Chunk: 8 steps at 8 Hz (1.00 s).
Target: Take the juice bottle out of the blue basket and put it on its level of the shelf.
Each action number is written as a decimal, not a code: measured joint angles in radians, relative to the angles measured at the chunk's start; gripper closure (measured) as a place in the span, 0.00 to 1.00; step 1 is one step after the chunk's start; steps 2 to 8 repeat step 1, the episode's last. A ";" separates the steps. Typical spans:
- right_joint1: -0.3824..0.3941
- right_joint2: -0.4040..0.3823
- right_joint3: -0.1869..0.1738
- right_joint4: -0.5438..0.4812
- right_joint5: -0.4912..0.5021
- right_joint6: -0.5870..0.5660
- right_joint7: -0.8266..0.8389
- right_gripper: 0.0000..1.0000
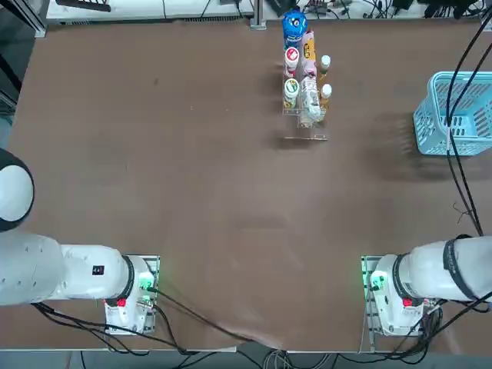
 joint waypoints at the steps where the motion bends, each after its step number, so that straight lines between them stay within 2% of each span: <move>1: 0.004 0.000 -0.002 0.000 0.000 0.000 0.000 0.00; 8: 0.004 0.000 -0.002 0.000 0.000 0.000 0.000 0.00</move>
